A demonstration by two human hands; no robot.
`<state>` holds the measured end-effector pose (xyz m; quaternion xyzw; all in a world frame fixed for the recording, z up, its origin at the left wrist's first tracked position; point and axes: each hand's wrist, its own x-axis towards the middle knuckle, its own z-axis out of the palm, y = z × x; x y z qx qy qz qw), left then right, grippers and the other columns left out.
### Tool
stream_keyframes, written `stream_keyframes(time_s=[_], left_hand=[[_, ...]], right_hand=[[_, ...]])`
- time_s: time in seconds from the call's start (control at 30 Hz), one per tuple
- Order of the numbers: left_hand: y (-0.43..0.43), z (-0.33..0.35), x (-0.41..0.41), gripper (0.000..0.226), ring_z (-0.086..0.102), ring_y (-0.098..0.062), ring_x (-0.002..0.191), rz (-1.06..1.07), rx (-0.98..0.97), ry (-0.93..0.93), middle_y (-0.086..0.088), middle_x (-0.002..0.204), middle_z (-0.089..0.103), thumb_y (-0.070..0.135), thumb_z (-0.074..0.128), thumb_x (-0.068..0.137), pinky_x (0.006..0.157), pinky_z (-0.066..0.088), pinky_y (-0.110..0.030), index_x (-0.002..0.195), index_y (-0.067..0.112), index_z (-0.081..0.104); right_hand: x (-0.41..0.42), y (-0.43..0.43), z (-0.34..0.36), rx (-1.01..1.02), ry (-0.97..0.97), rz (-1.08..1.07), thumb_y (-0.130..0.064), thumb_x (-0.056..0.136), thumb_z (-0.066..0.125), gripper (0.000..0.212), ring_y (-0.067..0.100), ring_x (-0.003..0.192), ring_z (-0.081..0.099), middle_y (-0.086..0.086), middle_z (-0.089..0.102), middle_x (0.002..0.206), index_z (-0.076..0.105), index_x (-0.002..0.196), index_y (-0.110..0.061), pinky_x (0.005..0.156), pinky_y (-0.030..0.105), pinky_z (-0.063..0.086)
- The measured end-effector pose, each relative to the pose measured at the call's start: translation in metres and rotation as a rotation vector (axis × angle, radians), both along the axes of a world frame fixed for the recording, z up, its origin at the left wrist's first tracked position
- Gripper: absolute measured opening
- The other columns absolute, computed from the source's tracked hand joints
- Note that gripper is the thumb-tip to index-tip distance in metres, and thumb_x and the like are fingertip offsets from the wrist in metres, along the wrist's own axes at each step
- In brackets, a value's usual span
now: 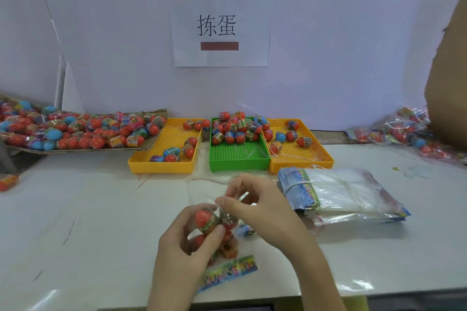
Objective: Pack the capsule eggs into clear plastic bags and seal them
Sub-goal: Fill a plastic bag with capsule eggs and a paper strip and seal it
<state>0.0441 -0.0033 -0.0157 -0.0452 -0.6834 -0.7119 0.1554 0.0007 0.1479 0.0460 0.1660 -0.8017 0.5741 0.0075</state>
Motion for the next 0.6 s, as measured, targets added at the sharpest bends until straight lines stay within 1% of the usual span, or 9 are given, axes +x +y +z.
stream_keyframes(time_s=[0.1,0.17,0.23,0.3,0.33,0.37,0.43,0.53,0.6], left_hand=[[0.002,0.002,0.001,0.023,0.075,-0.014,0.075,0.043,0.021,-0.009,-0.005,0.085,0.077,0.021,0.089,0.074,0.059,0.058,-0.022,0.089,0.032,0.075],[0.002,0.002,0.001,0.030,0.075,-0.016,0.076,0.093,0.048,-0.016,-0.005,0.085,0.078,0.029,0.093,0.067,0.061,0.062,-0.031,0.091,0.033,0.076],[0.001,0.003,0.000,0.029,0.076,-0.018,0.080,0.148,0.109,-0.008,-0.006,0.087,0.078,0.035,0.085,0.063,0.067,0.063,-0.037,0.091,0.033,0.077],[-0.001,0.000,-0.003,0.029,0.076,-0.020,0.080,0.185,0.169,-0.016,-0.007,0.086,0.078,0.035,0.079,0.063,0.070,0.061,-0.042,0.092,0.031,0.077],[-0.001,-0.001,-0.003,0.031,0.075,-0.020,0.078,0.199,0.193,-0.027,-0.008,0.085,0.078,0.034,0.084,0.061,0.071,0.059,-0.042,0.092,0.029,0.077],[-0.002,-0.001,-0.004,0.036,0.074,-0.019,0.076,0.214,0.217,-0.033,-0.007,0.083,0.078,0.032,0.091,0.058,0.069,0.058,-0.039,0.091,0.029,0.078],[0.000,0.000,-0.003,0.032,0.073,-0.015,0.074,0.252,0.233,-0.024,-0.005,0.082,0.077,0.037,0.088,0.060,0.065,0.059,-0.032,0.089,0.029,0.078],[0.001,0.010,0.005,0.029,0.074,-0.017,0.073,0.263,0.262,-0.078,-0.005,0.083,0.078,0.028,0.086,0.060,0.068,0.058,-0.039,0.088,0.029,0.077],[0.000,0.018,0.009,0.021,0.072,-0.025,0.072,0.221,0.242,-0.122,-0.010,0.079,0.076,0.019,0.075,0.063,0.070,0.059,-0.046,0.084,0.023,0.077]], right_hand=[[0.001,-0.003,-0.007,-0.083,0.001,0.005,-0.036,0.086,0.077,0.024,0.010,0.067,0.059,-0.008,0.065,0.076,0.063,0.080,-0.018,0.066,0.032,0.052],[0.002,0.000,-0.011,-0.114,-0.067,0.087,-0.056,0.086,0.068,0.029,0.008,0.075,0.060,-0.013,0.064,0.087,0.063,0.091,-0.029,0.063,0.021,0.050],[0.003,0.005,-0.014,-0.053,-0.143,0.206,-0.067,0.081,0.063,0.036,0.005,0.081,0.062,-0.017,0.062,0.097,0.061,0.103,-0.038,0.067,0.020,0.050],[0.006,0.008,-0.017,0.019,-0.140,0.266,-0.055,0.082,0.072,0.031,0.005,0.080,0.062,-0.018,0.062,0.097,0.060,0.106,-0.042,0.067,0.020,0.049],[0.007,0.008,-0.017,0.018,-0.122,0.266,-0.045,0.083,0.076,0.026,0.006,0.077,0.061,-0.016,0.064,0.094,0.060,0.104,-0.042,0.064,0.019,0.048],[0.007,0.007,-0.018,0.001,-0.105,0.252,-0.036,0.085,0.077,0.022,0.007,0.074,0.061,-0.015,0.065,0.091,0.061,0.099,-0.041,0.062,0.018,0.046],[0.006,0.005,-0.020,-0.007,-0.077,0.218,-0.026,0.088,0.073,0.016,0.008,0.071,0.061,-0.016,0.065,0.087,0.061,0.087,-0.037,0.061,0.017,0.044],[0.008,-0.001,-0.021,-0.024,-0.089,0.227,-0.036,0.086,0.070,0.012,0.005,0.078,0.063,-0.021,0.064,0.091,0.058,0.089,-0.034,0.067,0.015,0.045],[0.010,-0.008,-0.022,-0.062,-0.085,0.224,-0.054,0.081,0.069,0.026,0.004,0.083,0.061,-0.021,0.062,0.099,0.057,0.099,-0.038,0.071,0.020,0.048]])
